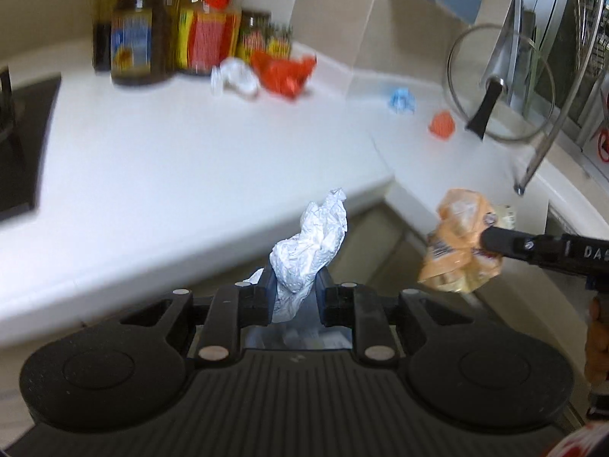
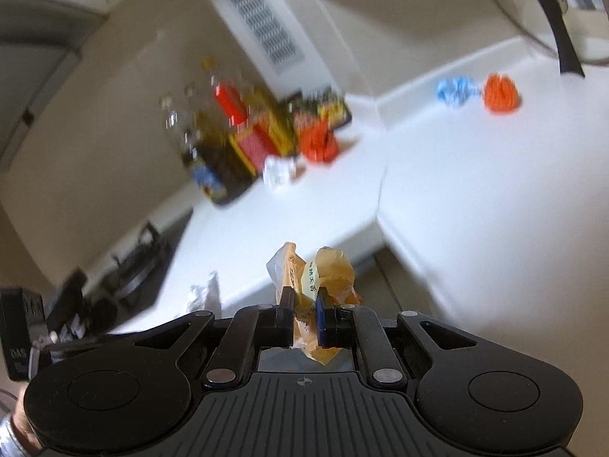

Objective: Collect trash
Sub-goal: 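Carry the tissue and snack bag down over the trash bin, then open both grippers to drop the tissue and snack bag into the bin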

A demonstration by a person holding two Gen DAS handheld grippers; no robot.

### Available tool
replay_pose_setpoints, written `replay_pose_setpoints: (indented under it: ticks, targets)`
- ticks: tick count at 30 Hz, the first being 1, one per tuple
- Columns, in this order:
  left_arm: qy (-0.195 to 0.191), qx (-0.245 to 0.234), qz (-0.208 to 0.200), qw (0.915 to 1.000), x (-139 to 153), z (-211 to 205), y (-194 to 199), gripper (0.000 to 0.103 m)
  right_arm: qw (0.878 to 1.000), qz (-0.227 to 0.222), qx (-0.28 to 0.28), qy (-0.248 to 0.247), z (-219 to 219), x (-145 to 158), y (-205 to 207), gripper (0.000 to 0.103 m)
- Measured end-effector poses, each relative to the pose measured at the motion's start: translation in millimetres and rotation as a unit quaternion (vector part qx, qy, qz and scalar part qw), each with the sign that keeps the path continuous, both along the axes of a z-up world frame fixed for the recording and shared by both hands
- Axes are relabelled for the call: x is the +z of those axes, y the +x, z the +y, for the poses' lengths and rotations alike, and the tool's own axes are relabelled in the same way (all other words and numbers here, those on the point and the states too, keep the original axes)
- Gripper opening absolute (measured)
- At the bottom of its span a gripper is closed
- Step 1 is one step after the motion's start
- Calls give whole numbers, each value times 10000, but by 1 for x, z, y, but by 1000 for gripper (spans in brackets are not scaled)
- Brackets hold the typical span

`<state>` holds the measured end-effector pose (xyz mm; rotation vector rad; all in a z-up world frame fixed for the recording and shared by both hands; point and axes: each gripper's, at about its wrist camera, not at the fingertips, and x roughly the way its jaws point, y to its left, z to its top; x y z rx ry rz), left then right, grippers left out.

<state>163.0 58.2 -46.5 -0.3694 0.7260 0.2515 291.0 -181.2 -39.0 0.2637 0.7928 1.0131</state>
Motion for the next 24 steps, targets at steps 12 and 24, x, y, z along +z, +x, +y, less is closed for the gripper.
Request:
replay_pose_setpoints:
  ticks: [12, 24]
  targets:
    - [-422, -13, 774, 9961, -77, -20, 7, 19, 9947, -56, -66, -1024, 20, -69, -28, 11]
    - [-695, 5, 1124, 9912, -140, -12, 49, 19, 9877, -69, -398, -1510, 33, -112, -17, 11]
